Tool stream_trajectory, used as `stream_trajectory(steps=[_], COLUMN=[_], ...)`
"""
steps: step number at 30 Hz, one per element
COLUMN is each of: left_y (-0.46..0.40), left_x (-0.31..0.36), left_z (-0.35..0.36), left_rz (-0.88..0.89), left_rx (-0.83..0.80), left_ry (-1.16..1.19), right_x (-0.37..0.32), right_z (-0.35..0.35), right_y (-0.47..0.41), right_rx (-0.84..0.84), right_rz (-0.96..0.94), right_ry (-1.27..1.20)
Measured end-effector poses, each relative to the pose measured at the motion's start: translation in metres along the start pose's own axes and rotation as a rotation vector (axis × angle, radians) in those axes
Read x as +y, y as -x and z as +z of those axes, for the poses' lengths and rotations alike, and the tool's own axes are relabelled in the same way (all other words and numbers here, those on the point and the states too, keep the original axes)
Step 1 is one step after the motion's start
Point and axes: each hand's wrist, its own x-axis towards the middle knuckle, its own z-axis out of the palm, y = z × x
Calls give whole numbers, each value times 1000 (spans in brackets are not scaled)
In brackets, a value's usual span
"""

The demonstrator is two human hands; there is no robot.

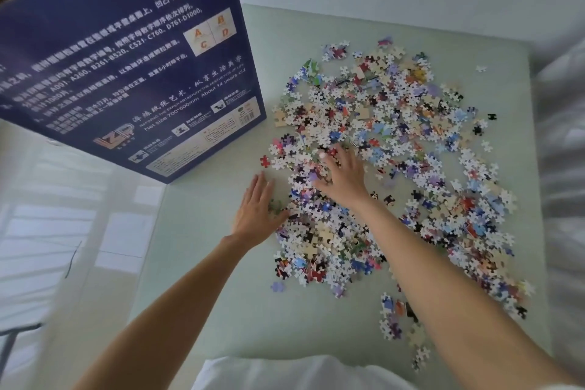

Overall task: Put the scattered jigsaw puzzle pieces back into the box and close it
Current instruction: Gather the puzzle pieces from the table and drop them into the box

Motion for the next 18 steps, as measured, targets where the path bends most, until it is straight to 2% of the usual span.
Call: stream_trajectory(steps=[4, 7, 10, 13, 18], left_y=[7, 11, 14, 20, 23], left_x=[11, 13, 13, 12, 22], left_z=[4, 2, -3, -3, 0], left_rz=[136, 109, -47, -156, -145], left_rx=[-58, 3, 81, 72, 47], left_ry=[-54, -107, -155, -116, 69], right_x=[-2, -1, -2, -2, -14], right_z=[16, 31, 35, 30, 24], right_y=[26, 51, 65, 67, 61], right_rx=[-14, 54, 157, 172, 40], right_rz=[-221, -264, -234, -140, 51], right_ry=[116, 144, 46, 6, 74])
